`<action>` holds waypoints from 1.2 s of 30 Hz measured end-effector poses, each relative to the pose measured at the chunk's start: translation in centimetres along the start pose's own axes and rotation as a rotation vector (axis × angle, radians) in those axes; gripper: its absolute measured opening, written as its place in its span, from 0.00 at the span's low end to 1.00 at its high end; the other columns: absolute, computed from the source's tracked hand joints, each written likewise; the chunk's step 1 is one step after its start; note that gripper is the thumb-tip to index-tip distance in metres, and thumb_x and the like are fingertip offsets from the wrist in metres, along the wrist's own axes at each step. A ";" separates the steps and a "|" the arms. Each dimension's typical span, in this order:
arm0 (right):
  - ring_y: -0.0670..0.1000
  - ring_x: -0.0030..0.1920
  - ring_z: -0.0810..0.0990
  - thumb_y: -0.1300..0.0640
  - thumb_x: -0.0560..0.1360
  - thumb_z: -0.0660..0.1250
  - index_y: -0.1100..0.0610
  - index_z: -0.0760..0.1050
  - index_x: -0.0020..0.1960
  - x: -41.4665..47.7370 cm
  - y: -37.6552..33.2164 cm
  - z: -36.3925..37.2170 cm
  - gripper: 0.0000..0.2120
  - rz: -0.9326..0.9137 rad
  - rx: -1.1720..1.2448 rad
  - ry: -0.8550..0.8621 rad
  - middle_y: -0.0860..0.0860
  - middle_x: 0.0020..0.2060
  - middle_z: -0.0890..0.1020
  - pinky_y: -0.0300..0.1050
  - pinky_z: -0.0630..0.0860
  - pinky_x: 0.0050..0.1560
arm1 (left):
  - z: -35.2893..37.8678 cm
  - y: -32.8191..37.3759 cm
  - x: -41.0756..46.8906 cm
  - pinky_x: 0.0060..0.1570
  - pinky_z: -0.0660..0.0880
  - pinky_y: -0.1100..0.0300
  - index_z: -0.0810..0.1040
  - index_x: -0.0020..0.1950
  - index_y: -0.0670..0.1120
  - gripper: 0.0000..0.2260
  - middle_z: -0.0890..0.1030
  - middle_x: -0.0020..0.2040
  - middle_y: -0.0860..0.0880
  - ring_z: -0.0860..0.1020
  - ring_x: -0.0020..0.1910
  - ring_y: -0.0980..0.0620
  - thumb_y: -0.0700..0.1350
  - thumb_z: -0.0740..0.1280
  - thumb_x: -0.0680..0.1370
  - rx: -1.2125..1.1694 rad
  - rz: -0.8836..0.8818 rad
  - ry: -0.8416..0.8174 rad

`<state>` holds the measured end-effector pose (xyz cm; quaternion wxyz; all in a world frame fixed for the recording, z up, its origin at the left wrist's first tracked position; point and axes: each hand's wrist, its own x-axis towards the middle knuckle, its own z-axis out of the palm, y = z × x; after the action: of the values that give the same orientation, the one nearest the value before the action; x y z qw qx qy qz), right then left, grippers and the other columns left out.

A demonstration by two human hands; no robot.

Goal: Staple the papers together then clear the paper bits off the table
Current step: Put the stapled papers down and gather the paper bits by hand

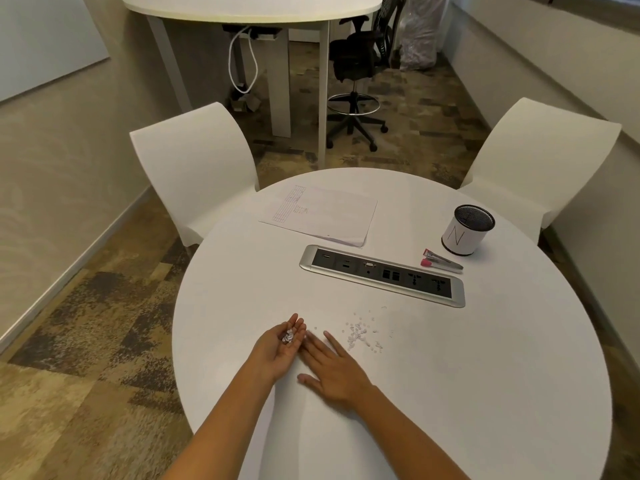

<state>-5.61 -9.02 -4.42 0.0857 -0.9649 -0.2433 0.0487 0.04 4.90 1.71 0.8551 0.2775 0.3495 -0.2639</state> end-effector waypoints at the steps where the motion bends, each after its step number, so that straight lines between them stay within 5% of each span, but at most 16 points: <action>1: 0.47 0.76 0.38 0.41 0.80 0.43 0.53 0.42 0.76 0.3 0.5 -0.1 0.29 0.036 -0.001 0.012 0.47 0.76 0.45 0.46 0.31 0.72 | 0.0 0.0 0.1 0.30 0.79 0.58 0.75 0.46 0.35 0.12 0.77 0.44 0.41 0.76 0.44 0.47 0.37 0.54 0.81 0.006 0.003 0.001; 11: 0.48 0.76 0.39 0.45 0.81 0.42 0.53 0.40 0.76 -1.3 6.0 -0.7 0.27 0.535 0.010 0.108 0.48 0.77 0.44 0.41 0.26 0.71 | 0.3 0.3 0.7 0.29 0.79 0.57 0.76 0.46 0.35 0.12 0.77 0.43 0.41 0.76 0.43 0.47 0.37 0.54 0.81 0.034 -0.061 0.008; 15: 0.47 0.77 0.44 0.49 0.82 0.45 0.50 0.47 0.76 -2.1 6.1 -0.9 0.23 0.545 0.170 0.064 0.48 0.77 0.48 0.40 0.42 0.75 | 0.6 -0.5 0.6 0.30 0.79 0.57 0.76 0.46 0.35 0.12 0.77 0.43 0.40 0.76 0.43 0.47 0.37 0.54 0.81 0.073 -0.086 0.009; 19: 0.39 0.74 0.52 0.50 0.82 0.49 0.45 0.58 0.73 -3.5 4.6 -1.8 0.20 0.555 0.523 0.142 0.41 0.75 0.57 0.32 0.50 0.68 | 1.1 -1.6 0.7 0.29 0.79 0.58 0.75 0.53 0.35 0.11 0.77 0.43 0.40 0.76 0.43 0.46 0.36 0.54 0.81 0.103 -0.092 0.018; 25: 0.48 0.66 0.70 0.46 0.80 0.53 0.49 0.68 0.67 -5.4 3.9 -2.7 0.18 0.416 0.270 0.192 0.46 0.66 0.72 0.41 0.65 0.63 | 2.0 -4.0 0.5 0.28 0.79 0.59 0.71 0.64 0.34 0.14 0.76 0.43 0.40 0.76 0.42 0.46 0.36 0.53 0.81 0.150 -0.099 0.027; 28: 0.57 0.61 0.72 0.58 0.80 0.53 0.60 0.72 0.61 -5.3 4.4 -3.6 0.14 0.454 0.331 0.100 0.56 0.60 0.75 0.51 0.70 0.60 | 2.4 -5.0 0.4 0.27 0.79 0.59 0.71 0.65 0.33 0.15 0.76 0.42 0.40 0.76 0.41 0.46 0.36 0.53 0.81 0.154 -0.097 0.034; 30: 0.54 0.58 0.73 0.63 0.78 0.56 0.60 0.74 0.57 -5.1 4.9 -3.9 0.11 0.477 0.268 0.089 0.56 0.56 0.76 0.47 0.72 0.56 | 2.5 -5.6 0.3 0.27 0.79 0.59 0.72 0.63 0.33 0.14 0.77 0.42 0.40 0.76 0.41 0.47 0.37 0.53 0.81 0.158 -0.097 0.039; 36: 0.49 0.46 0.81 0.65 0.74 0.67 0.60 0.82 0.49 -4.0 5.6 -4.8 0.06 0.796 0.700 0.494 0.54 0.46 0.85 0.38 0.77 0.52 | 2.6 -6.6 0.5 0.28 0.79 0.59 0.74 0.57 0.35 0.12 0.77 0.42 0.40 0.76 0.41 0.46 0.37 0.53 0.81 0.149 -0.089 0.063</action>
<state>-5.86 -16.50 -0.56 0.4288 -0.8790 0.1958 -0.0716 -2.81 -1.60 0.99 0.8082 0.3326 0.3676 -0.3180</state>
